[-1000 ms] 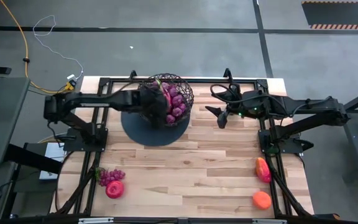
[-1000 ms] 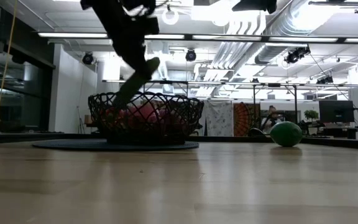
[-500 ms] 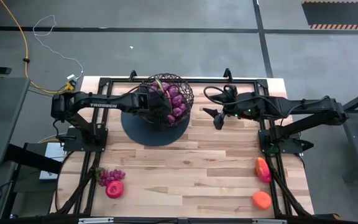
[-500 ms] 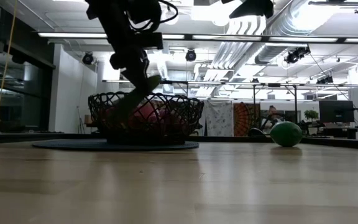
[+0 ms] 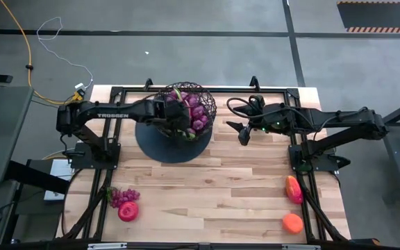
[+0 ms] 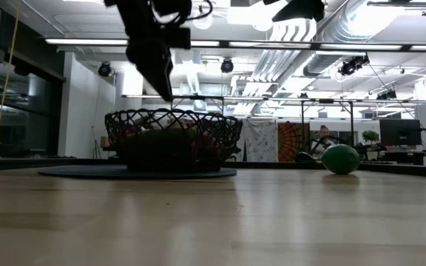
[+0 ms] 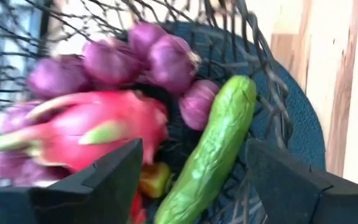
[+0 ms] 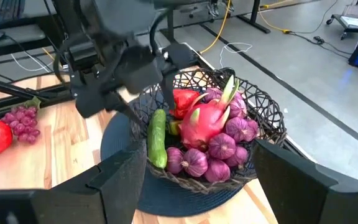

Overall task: Build produce basket
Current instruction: Put the green lemon into the black basket

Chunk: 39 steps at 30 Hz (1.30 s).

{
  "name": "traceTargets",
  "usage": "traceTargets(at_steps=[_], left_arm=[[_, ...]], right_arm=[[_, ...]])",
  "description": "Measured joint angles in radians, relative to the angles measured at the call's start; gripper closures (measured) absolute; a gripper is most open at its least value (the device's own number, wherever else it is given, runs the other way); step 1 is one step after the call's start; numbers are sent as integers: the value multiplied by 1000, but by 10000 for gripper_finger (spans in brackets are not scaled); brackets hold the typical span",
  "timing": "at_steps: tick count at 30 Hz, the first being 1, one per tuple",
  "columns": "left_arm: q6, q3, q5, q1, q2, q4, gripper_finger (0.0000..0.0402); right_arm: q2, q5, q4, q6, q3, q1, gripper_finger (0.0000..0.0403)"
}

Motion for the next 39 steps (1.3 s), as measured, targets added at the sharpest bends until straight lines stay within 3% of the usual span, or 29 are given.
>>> traceTargets(at_steps=[6,12,16,20,26,31,39], left_arm=[[-53,170,15,6,-45,-71,128],[-196,162,47,-7,-231,128,128],[-280,42,40,-37,-412,318,128],[-345,-164,-15,-98,-599,518,128],[-378,-431,-91,-204,-827,691,128],[-263,-512,-123,-248,-902,694,128],[-109,-514,-120,-259,-895,688,128]], right_arm=[[0,5,10,-22,0,0,121],[0,8,6,-47,0,0,121],[0,9,8,-49,0,0,121],[0,9,8,-49,0,0,121],[0,8,9,-48,0,0,121],[0,-41,10,-40,0,0,121],[0,-89,10,-37,0,0,121]])
